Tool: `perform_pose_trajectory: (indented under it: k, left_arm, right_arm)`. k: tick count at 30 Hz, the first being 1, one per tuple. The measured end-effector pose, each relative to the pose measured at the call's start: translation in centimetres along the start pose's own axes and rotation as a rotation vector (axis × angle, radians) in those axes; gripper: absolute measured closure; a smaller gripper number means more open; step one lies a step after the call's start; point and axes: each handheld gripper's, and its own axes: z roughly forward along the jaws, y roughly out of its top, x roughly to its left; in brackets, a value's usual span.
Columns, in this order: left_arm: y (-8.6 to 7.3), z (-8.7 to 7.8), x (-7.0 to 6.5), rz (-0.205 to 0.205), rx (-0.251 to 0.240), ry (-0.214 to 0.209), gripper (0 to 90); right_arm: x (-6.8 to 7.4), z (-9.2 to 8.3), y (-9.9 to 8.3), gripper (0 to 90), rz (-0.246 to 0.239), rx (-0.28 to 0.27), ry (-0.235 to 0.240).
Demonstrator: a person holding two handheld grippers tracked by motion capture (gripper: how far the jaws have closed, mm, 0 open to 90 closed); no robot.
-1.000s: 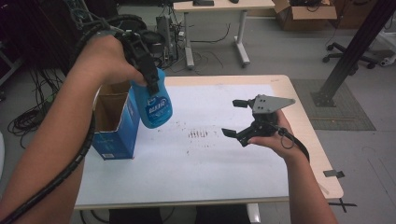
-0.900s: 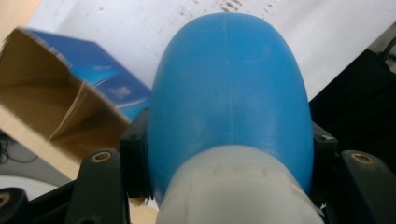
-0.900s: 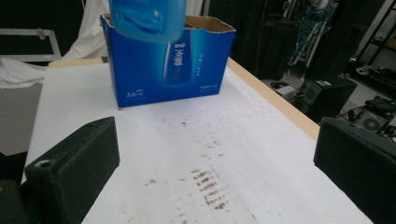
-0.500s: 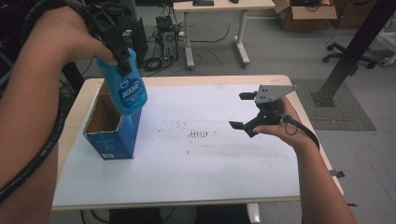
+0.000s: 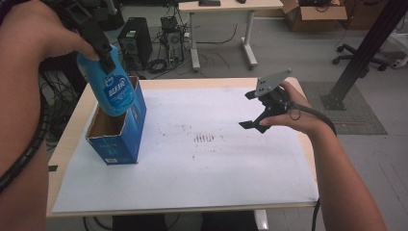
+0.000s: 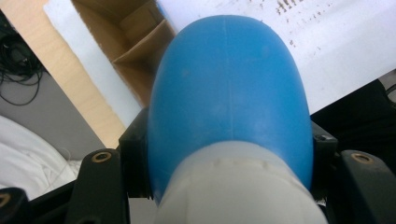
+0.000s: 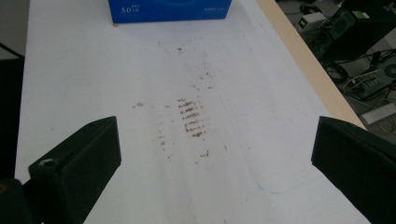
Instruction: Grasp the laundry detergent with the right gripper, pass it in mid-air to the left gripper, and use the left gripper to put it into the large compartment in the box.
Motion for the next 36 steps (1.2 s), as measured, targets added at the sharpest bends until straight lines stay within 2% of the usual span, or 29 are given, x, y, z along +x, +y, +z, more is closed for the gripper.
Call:
perform_pose_trajectory:
  k: [4, 8, 11, 15, 19, 24, 26, 29, 33, 36]
  left_arm:
    - [-0.3, 0.2, 0.9, -0.031, 0.010, 0.013, 38.4]
    - [-0.5, 0.3, 1.6, -0.064, 0.022, 0.034, 38.4]
    - [-0.7, 0.5, 2.2, -0.094, 0.022, 0.022, 38.4]
    - [-0.8, 0.9, 2.9, -0.125, 0.025, 0.013, 38.4]
    - [-0.9, 1.5, 3.4, -0.161, 0.036, 0.033, 38.4]
    - [-1.0, 2.4, 4.0, -0.218, 0.045, 0.037, 38.3]
    - [-1.0, 2.7, 4.0, -0.234, 0.048, 0.054, 38.4]
    - [-0.9, 3.2, 4.1, -0.264, 0.044, 0.072, 38.4]
    - [-1.0, 3.8, 4.4, -0.321, 0.025, 0.063, 38.4]
    - [-1.0, 4.3, 4.4, -0.341, 0.019, 0.073, 38.4]
  right_arm:
    - [-0.1, -0.4, 0.5, 1.6, -0.016, 0.048, 0.011]
    - [0.2, -0.6, 0.8, 1.7, -0.051, 0.097, 0.035]
    - [0.5, -0.4, 1.0, 2.0, -0.079, 0.157, 0.054]
    - [0.7, -0.2, 1.3, 2.3, -0.091, 0.195, 0.069]
    - [0.8, -0.1, 1.6, 2.3, -0.108, 0.219, 0.071]
    - [1.1, 0.0, 2.1, 2.3, -0.126, 0.237, 0.081]
    - [1.2, 0.2, 2.3, 2.3, -0.132, 0.240, 0.084]
    - [1.3, 0.4, 2.4, 2.4, -0.137, 0.244, 0.090]
    - [1.3, 0.5, 2.5, 2.4, -0.141, 0.248, 0.094]
    - [1.4, 0.7, 2.6, 2.4, -0.148, 0.255, 0.101]
